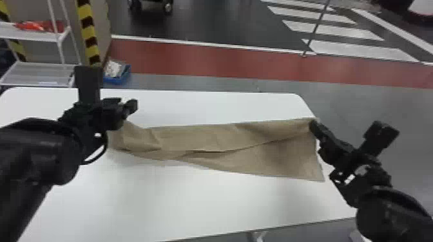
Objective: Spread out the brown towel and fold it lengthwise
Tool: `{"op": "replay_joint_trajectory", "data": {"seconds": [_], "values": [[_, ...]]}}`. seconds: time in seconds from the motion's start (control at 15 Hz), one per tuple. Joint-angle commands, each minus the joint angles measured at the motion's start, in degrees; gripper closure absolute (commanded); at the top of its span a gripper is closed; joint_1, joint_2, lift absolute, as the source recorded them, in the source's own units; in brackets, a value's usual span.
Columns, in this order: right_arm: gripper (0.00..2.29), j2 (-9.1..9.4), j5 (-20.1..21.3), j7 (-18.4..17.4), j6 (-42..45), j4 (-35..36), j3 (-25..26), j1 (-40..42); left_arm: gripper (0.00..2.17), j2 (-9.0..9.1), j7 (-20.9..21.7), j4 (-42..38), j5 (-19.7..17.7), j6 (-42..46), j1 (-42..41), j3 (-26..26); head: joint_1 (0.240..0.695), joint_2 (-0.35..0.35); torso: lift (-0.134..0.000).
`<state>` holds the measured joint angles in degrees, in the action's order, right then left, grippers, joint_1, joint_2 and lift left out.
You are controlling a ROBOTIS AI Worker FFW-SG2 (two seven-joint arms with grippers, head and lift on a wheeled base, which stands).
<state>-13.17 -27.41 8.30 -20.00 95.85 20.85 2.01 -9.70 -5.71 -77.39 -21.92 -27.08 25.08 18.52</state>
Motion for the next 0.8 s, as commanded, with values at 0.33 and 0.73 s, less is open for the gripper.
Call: {"op": "replay_joint_trajectory", "data": {"seconds": [0.33,0.73], "values": [[1.66,0.16,-1.2,1.5,6.7,0.5,1.7,7.2,0.03,-3.66,-3.1,-3.7,-0.6,25.5,-11.1,2.8,0.623,-0.295,-0.12],[1.66,0.95,-1.2,3.0,8.6,-1.6,1.1,7.8,0.03,-10.87,-0.2,-29.4,-4.4,2.9,-29.7,-9.1,0.695,-0.248,-0.12]]}}
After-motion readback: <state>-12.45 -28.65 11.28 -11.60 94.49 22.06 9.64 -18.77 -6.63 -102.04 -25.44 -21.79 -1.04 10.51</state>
